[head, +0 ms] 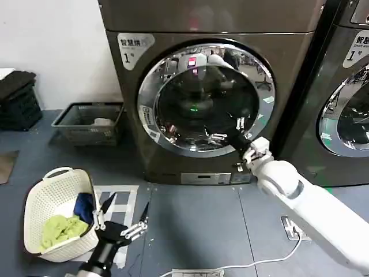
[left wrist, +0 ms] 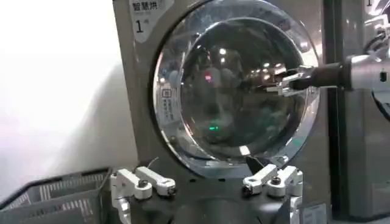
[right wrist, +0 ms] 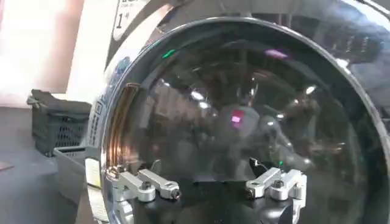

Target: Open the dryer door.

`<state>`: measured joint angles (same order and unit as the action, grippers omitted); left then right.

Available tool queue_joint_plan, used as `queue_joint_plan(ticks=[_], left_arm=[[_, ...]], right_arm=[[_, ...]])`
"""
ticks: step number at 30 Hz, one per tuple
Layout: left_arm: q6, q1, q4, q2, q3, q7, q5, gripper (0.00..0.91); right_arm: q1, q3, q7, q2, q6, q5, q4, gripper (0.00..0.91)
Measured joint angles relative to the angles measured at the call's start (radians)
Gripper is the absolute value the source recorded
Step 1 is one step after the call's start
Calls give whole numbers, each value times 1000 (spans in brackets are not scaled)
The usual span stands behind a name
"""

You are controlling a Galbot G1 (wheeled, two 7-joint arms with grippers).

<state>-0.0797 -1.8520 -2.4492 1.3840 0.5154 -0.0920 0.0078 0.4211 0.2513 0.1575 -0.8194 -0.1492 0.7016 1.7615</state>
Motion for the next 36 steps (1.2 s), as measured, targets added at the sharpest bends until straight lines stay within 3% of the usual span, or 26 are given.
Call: queue_joint_plan(ticks=[36], left_arm=[[0,2,2,6,1,0,1,907]], right_arm=[[-157,174,-20,-138,-5,35,-126,907]])
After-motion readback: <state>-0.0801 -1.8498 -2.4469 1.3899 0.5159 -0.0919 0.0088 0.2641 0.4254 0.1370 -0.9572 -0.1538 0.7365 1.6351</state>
